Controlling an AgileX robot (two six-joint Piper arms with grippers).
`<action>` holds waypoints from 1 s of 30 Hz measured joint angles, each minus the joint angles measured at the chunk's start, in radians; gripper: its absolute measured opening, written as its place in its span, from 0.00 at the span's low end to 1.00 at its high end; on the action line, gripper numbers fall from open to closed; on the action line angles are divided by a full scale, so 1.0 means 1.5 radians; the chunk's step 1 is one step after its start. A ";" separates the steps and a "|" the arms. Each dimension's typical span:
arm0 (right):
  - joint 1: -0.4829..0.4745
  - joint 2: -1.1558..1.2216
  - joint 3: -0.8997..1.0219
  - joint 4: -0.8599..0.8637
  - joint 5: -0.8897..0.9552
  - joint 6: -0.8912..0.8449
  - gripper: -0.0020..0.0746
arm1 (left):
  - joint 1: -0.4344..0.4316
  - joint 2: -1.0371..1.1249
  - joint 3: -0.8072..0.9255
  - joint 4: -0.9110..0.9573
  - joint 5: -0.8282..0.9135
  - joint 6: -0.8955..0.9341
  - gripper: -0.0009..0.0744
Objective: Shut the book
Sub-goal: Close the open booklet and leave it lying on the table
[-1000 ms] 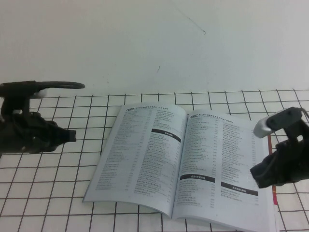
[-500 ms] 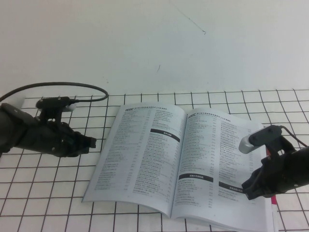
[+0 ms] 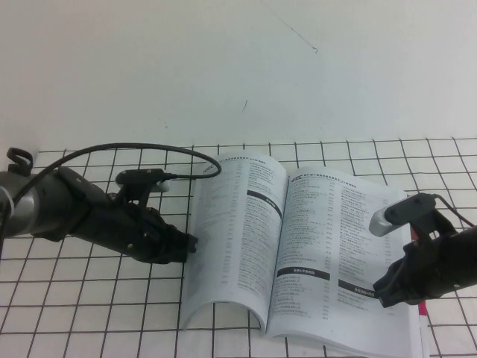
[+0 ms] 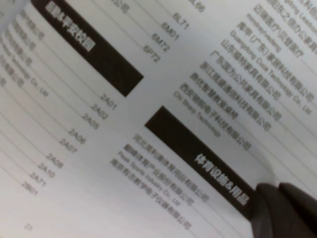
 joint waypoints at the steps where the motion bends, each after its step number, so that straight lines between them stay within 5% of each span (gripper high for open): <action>1: 0.000 0.000 0.000 0.003 0.000 0.000 0.02 | -0.009 0.000 0.000 -0.019 0.016 0.004 0.01; 14: 0.000 -0.004 0.000 0.029 -0.006 0.010 0.02 | -0.056 -0.078 0.000 -0.340 0.228 0.228 0.01; 21: -0.005 -0.060 0.007 -0.087 -0.016 0.090 0.02 | -0.060 -0.152 0.000 -0.333 0.290 0.259 0.01; 30: -0.095 -0.264 0.007 -0.310 0.055 0.234 0.02 | -0.061 -0.276 0.000 -0.250 0.237 0.251 0.01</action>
